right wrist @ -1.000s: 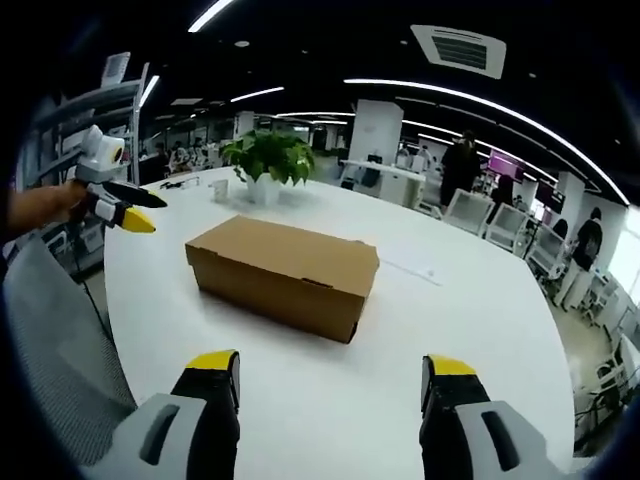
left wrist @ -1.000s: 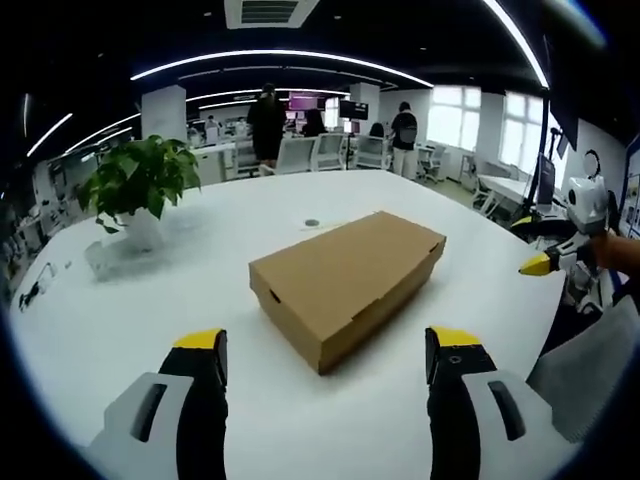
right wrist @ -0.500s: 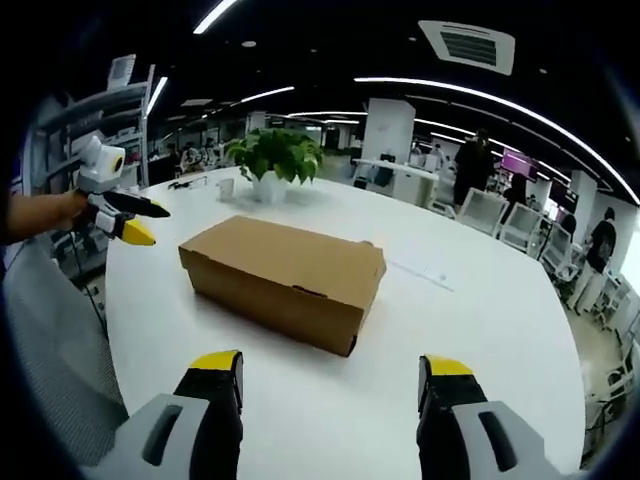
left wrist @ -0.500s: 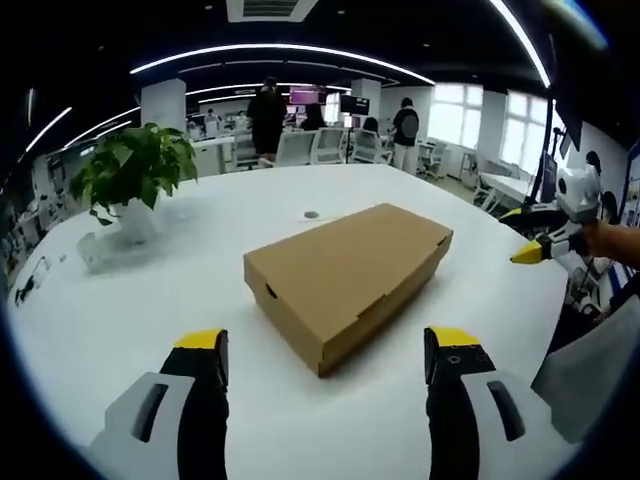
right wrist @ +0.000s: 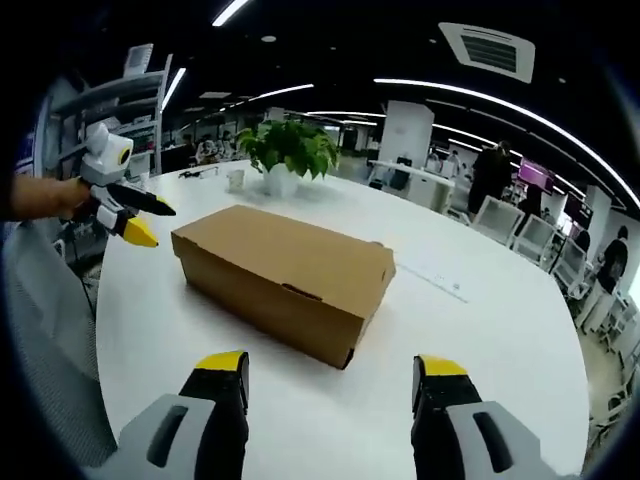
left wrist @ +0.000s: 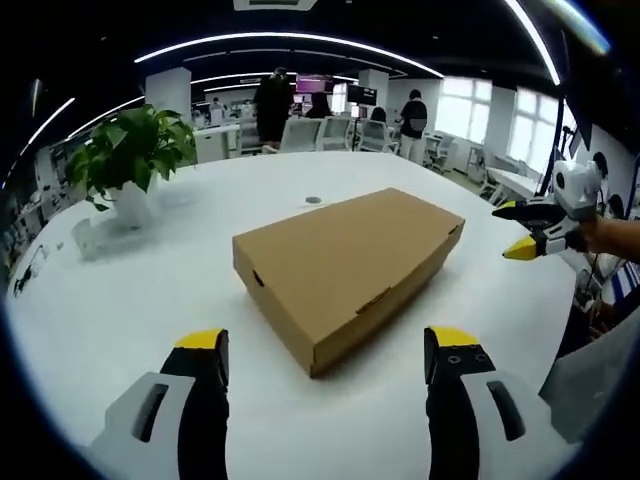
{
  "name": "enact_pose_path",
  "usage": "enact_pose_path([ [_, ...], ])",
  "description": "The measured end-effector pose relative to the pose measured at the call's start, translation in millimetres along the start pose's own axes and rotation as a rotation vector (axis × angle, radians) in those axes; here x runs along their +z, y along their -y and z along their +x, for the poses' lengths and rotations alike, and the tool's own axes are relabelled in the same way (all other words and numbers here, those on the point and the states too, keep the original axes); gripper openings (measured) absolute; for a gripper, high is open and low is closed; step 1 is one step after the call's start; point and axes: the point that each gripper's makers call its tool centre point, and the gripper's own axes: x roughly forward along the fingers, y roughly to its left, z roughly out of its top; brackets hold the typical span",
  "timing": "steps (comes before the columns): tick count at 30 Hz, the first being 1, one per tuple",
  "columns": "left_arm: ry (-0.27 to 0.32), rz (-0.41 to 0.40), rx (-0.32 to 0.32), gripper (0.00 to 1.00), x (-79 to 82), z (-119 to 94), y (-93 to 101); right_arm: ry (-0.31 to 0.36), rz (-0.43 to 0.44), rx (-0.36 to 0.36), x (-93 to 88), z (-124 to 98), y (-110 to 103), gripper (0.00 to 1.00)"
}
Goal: Operate the shoe box by opening the lid, removing the specified soft item, and placing it in the target area until the item is outside and the box remains undamaged.
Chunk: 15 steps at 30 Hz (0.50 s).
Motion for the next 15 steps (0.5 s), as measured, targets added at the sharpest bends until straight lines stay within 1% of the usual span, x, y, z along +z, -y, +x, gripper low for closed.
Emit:
enact_pose_path([
  [3, 0.006, -0.021, 0.007, 0.82, 0.5, 7, 0.8, 0.012, -0.01, 0.011, 4.8, 6, 1, 0.64],
  [6, -0.005, -0.021, 0.005, 0.78, -2.1, 15, 3.9, 0.01, -0.02, 0.018, 6.4, 12, 2, 0.58],
  [8, -0.011, -0.02, 0.003, 0.76, -3.8, 18, 5.3, 0.012, -0.02, 0.017, 7.1, 16, 4, 0.58],
  [15, -0.018, -0.039, 0.018, 0.68, -8.5, 25, 1.5, 0.007, -0.013, 0.034, 4.3, 30, 8, 0.53],
])
